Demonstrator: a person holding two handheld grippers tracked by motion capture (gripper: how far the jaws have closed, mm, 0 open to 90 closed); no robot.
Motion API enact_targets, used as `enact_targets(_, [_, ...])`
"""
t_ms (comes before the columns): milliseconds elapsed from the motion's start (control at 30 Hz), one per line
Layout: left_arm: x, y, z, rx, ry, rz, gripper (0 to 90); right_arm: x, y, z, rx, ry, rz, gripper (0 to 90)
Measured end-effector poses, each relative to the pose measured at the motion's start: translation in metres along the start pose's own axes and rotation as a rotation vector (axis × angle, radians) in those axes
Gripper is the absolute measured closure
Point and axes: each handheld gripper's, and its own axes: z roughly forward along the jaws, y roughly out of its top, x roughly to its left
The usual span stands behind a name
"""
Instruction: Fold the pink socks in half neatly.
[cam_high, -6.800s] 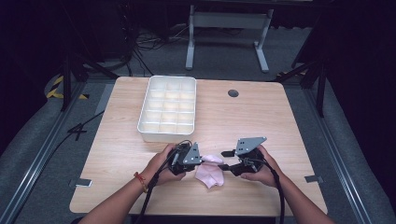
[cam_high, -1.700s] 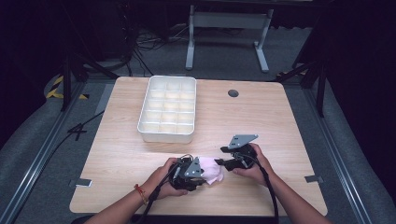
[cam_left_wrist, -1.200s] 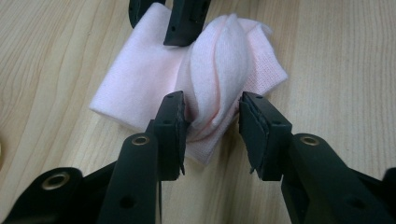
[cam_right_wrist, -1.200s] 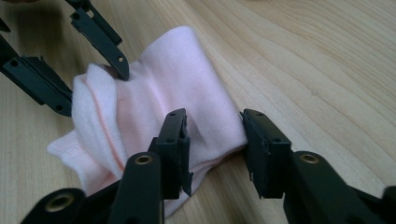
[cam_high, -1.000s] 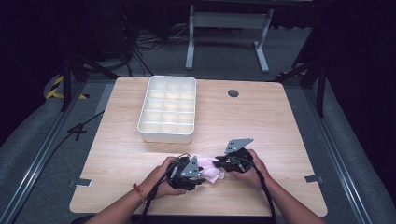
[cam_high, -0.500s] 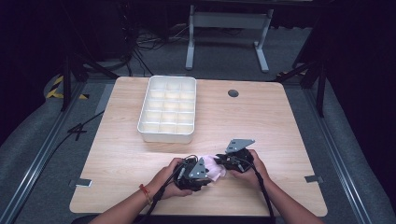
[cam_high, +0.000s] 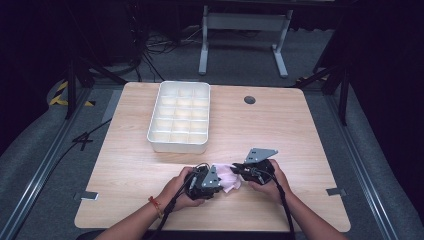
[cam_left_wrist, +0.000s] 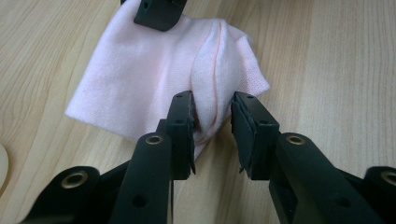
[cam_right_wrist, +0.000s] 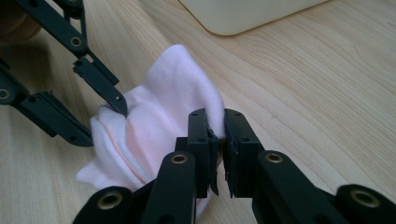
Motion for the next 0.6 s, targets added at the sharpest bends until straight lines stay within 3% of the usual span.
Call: enact_targets(600, [0.002,-0.001,0.000,0.001,0.010,-0.007,68.9,0.007,0.001,-0.014,-0.026,0.065,-0.101,83.8])
